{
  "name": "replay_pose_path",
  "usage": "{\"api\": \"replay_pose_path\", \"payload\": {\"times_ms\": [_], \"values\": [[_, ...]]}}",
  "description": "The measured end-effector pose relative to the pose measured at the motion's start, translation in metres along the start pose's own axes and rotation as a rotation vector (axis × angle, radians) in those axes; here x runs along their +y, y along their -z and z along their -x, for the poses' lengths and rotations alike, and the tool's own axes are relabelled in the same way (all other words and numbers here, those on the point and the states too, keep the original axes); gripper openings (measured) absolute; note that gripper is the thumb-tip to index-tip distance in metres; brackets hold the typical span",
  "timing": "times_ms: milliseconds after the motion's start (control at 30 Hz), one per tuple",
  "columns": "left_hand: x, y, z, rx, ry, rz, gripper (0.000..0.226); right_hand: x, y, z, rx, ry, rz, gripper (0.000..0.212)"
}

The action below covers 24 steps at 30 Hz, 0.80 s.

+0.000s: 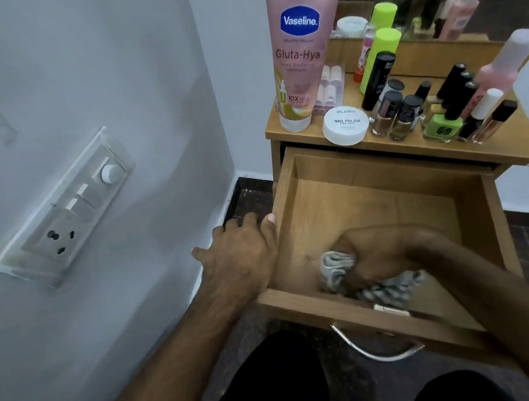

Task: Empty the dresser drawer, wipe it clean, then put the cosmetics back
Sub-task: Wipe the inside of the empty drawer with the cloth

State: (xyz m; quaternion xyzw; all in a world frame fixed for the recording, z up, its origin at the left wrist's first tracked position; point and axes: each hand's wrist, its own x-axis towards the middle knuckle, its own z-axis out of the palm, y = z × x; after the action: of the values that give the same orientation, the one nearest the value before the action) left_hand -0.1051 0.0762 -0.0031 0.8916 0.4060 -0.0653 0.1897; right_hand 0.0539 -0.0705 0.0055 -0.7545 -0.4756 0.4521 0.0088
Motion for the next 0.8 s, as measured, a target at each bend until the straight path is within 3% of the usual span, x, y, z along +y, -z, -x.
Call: {"api": "replay_pose_path", "payload": {"times_ms": [100, 167, 233, 333, 433, 533, 633, 800], "values": [[0.001, 0.001, 0.002, -0.006, 0.005, -0.003, 0.058, -0.026, -0.005, -0.022, -0.002, 0.072, -0.322, 0.016], [0.0, 0.0, 0.0, -0.016, -0.002, 0.008, 0.058, -0.029, -0.002, -0.02, -0.008, 0.111, -0.412, 0.015], [-0.001, 0.0, -0.001, -0.028, -0.013, 0.034, 0.059, -0.014, 0.013, -0.007, 0.082, 0.136, -0.296, 0.015], [-0.004, -0.002, -0.002, -0.041, -0.038, 0.06, 0.063, 0.02, 0.042, 0.018, 0.202, -0.014, 0.2, 0.022], [-0.006, -0.004, -0.002, -0.015, -0.061, 0.079, 0.067, 0.034, 0.044, 0.034, -0.1, -0.306, 0.581, 0.033], [-0.009, -0.005, -0.004, 0.014, -0.071, 0.09, 0.074, 0.037, 0.028, 0.037, -0.313, -0.359, 0.639, 0.044], [-0.01, -0.006, -0.005, 0.023, -0.07, 0.085, 0.068, 0.04, 0.012, 0.036, -0.363, -0.304, 0.573, 0.052], [-0.008, -0.005, -0.004, 0.038, -0.062, 0.08, 0.064, 0.046, 0.014, 0.035, -0.346, -0.214, 0.431, 0.037]]}}
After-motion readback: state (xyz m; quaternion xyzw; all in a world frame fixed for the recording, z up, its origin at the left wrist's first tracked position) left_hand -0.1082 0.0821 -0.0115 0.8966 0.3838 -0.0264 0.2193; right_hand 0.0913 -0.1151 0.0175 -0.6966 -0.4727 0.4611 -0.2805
